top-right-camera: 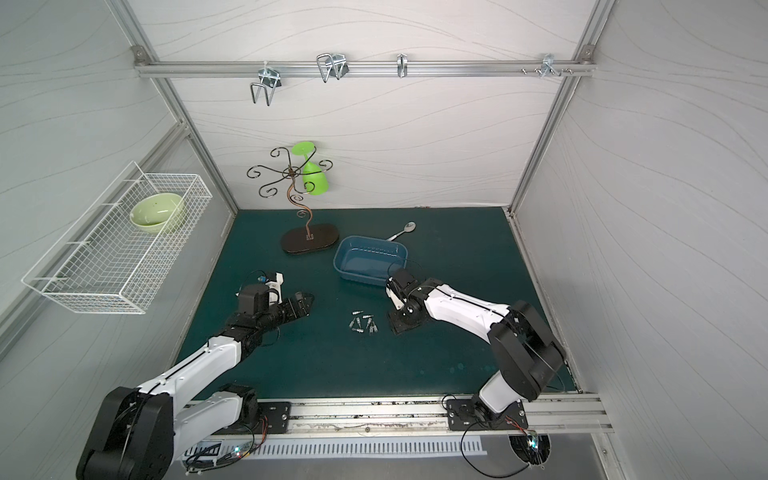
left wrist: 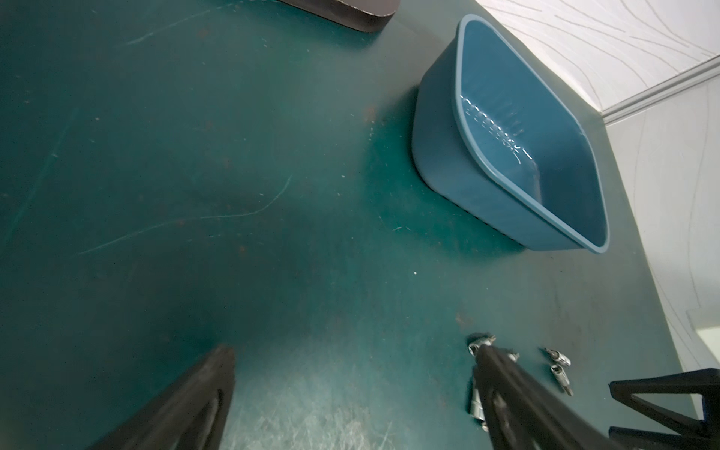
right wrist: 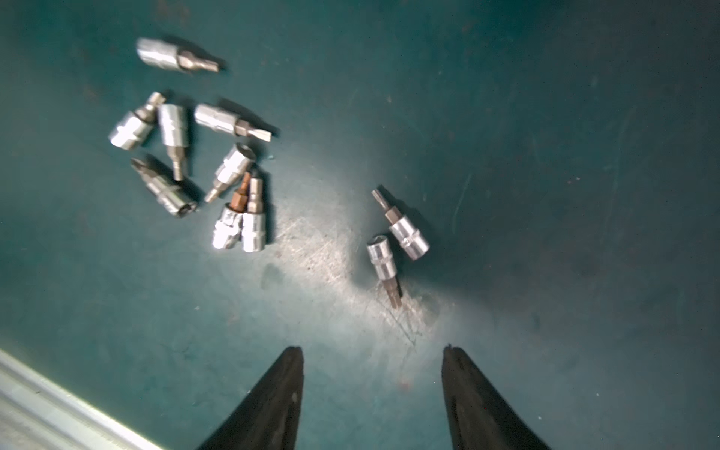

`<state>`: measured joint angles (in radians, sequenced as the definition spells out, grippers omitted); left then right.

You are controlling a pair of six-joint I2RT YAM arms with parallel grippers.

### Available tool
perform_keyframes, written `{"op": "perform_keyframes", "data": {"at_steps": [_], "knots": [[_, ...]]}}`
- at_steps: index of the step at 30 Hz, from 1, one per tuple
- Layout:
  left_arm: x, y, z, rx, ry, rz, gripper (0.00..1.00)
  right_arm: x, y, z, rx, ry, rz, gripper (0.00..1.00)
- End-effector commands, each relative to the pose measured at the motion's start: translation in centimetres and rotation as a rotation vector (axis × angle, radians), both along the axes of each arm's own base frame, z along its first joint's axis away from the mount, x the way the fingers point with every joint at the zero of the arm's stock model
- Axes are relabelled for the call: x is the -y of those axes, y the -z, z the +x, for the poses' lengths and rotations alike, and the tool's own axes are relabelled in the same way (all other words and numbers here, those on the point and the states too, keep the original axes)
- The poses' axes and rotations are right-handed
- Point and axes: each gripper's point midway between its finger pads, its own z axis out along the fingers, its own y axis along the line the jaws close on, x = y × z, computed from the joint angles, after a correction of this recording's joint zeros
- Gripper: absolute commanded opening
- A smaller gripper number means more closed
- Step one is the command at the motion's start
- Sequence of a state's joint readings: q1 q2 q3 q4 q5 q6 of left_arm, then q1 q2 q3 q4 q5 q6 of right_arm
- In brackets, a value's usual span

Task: Put the bit on the desktop into the storage box
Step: Pick up the screwdriver bit from the center of the board.

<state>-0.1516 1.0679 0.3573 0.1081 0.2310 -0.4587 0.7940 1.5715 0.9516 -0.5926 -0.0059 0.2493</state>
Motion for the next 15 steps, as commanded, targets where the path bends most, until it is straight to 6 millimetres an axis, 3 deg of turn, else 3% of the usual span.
{"op": "perform_keyframes", "data": {"at_steps": [1,9,15], "knots": [[-0.2,-1.8,1.2,0.058,-0.007,0.022,0.99,0.6,0.5,-0.1,0.000,-0.013,-0.064,0.57],[-0.2,-1.7,1.3,0.053,-0.010,0.023,0.99,0.3,1.6,0.6,0.003,-0.018,-0.090,0.42],[-0.1,-1.4,1.4,0.044,-0.005,0.022,0.99,-0.2,1.9,1.2,0.014,-0.027,-0.106,0.38]]}}
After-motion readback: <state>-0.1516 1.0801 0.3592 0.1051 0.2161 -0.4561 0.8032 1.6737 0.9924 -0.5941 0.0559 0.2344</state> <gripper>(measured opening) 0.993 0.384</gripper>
